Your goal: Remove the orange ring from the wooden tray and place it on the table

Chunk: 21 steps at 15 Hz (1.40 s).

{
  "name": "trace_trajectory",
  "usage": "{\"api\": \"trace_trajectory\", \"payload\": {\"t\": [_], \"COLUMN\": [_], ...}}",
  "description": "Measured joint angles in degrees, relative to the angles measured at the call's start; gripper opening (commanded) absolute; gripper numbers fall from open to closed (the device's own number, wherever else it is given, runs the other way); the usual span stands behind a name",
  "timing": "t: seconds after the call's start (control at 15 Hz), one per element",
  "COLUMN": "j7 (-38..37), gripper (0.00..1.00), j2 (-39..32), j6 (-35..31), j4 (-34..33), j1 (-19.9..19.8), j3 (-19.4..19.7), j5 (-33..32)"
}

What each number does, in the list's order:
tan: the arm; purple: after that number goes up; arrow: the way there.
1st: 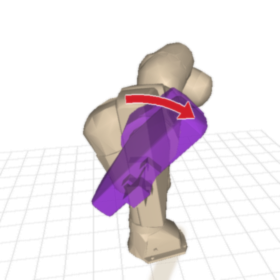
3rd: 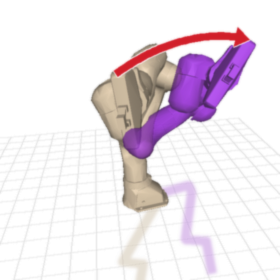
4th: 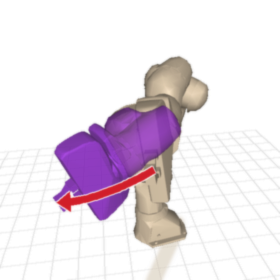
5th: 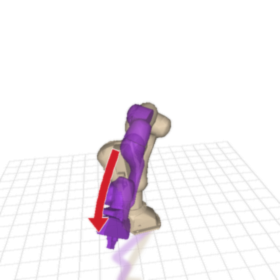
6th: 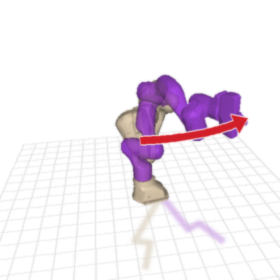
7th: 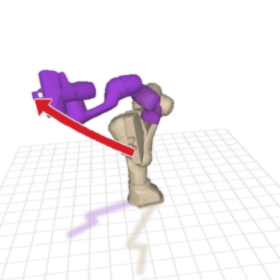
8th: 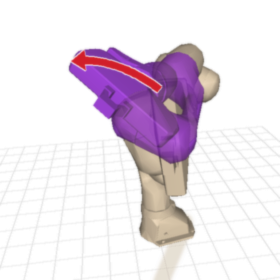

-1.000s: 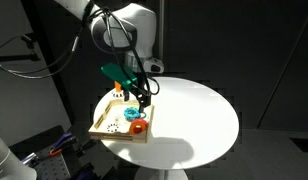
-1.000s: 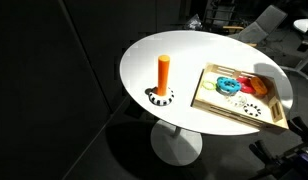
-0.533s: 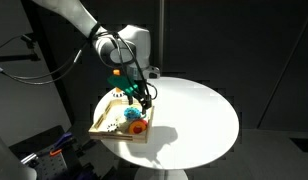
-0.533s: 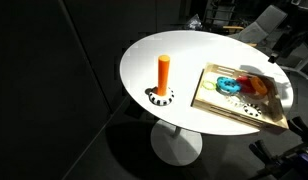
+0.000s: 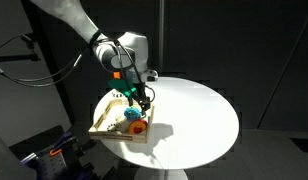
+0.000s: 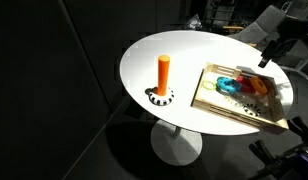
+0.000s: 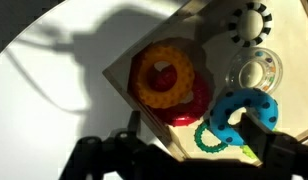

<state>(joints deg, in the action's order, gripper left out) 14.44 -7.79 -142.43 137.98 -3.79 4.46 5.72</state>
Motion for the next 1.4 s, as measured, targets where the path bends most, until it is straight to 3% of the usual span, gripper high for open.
{"api": "trace_trajectory", "payload": {"t": [0.8, 1.4], "j7": [-3.6, -4.1], "gripper": [1.0, 1.0], "j2": [-4.1, -8.7], "j6": [-0.3, -7.5], "j4": [1.3, 1.7], "j1": [0.0, 0.0], "j3": [-0.1, -1.0], "j5": [-2.6, -3.1]}}
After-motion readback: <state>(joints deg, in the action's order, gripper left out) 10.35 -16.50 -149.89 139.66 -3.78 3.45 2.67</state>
